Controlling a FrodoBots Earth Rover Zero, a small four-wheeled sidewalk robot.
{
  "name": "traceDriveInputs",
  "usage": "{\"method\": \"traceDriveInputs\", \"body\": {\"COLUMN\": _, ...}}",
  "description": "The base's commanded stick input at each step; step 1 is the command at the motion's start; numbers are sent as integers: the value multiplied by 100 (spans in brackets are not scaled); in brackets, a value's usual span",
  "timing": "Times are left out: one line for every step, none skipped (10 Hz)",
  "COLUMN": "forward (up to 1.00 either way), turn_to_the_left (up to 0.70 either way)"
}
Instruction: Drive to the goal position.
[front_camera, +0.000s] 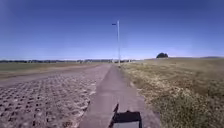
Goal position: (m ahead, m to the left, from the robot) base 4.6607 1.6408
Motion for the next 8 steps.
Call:
{"method": "traceDriveInputs", "body": {"forward": 70, "turn_to_the_left": 0}}
{"method": "traceDriveInputs", "body": {"forward": 70, "turn_to_the_left": 0}}
{"method": "traceDriveInputs", "body": {"forward": 70, "turn_to_the_left": 0}}
{"method": "traceDriveInputs", "body": {"forward": 70, "turn_to_the_left": 0}}
{"method": "traceDriveInputs", "body": {"forward": 70, "turn_to_the_left": 0}}
{"method": "traceDriveInputs", "body": {"forward": 70, "turn_to_the_left": 0}}
{"method": "traceDriveInputs", "body": {"forward": 70, "turn_to_the_left": 0}}
{"method": "traceDriveInputs", "body": {"forward": 70, "turn_to_the_left": 0}}
